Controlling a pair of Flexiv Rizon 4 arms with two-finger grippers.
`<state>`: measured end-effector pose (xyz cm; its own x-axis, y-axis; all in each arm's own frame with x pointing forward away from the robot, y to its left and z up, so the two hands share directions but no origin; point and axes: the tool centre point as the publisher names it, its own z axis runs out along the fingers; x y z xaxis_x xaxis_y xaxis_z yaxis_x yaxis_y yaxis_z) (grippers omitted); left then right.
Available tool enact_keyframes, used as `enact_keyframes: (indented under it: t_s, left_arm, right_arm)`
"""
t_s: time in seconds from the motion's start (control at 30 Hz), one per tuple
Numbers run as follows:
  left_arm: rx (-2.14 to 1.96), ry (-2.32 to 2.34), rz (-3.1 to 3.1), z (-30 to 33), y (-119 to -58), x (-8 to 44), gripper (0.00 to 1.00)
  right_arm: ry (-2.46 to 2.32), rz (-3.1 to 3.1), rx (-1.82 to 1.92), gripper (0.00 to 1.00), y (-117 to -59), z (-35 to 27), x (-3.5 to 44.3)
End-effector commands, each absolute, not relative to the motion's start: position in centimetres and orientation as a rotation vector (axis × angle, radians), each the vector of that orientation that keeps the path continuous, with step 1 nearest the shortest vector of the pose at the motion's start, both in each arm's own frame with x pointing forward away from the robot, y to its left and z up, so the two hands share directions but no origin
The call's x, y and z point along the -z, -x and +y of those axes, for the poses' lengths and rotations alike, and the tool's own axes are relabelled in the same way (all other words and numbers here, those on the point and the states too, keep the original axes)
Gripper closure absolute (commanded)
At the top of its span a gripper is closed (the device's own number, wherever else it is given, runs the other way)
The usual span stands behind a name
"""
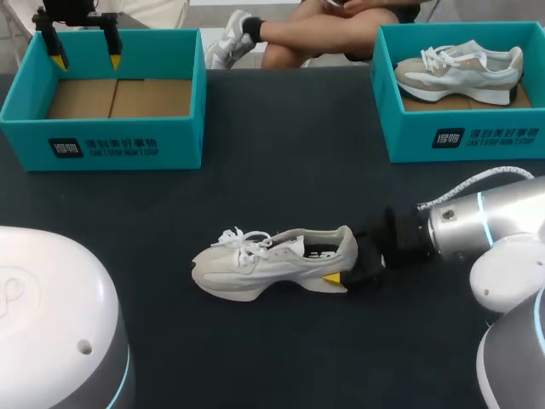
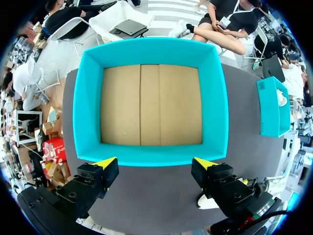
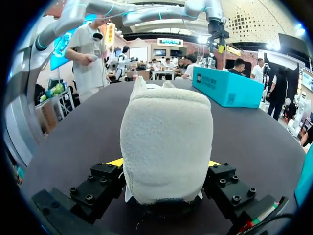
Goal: Take the shoe out of the shoebox, open the shoe tongue, remove and reinsert the insole, then place the shoe into the shoebox
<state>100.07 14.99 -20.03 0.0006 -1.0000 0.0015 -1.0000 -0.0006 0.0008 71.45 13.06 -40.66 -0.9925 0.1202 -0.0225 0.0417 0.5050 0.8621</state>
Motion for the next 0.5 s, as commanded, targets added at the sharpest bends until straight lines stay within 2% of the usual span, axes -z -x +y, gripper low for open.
enact_keyframes:
  t_s: [0.03, 0.5]
  left_arm:
    - [0.0, -2.221, -2.22, 15.0, -100.1, 20.0, 0.0]
    - [0.0, -2.221, -2.22, 15.0, -100.1, 20.0, 0.0]
  right_arm:
    - [-0.139, 2.677, -1.509, 1.0, -71.6, 12.7, 40.6]
    - [-0.149, 2.679, -1.512, 1.0, -71.6, 13.0, 41.8]
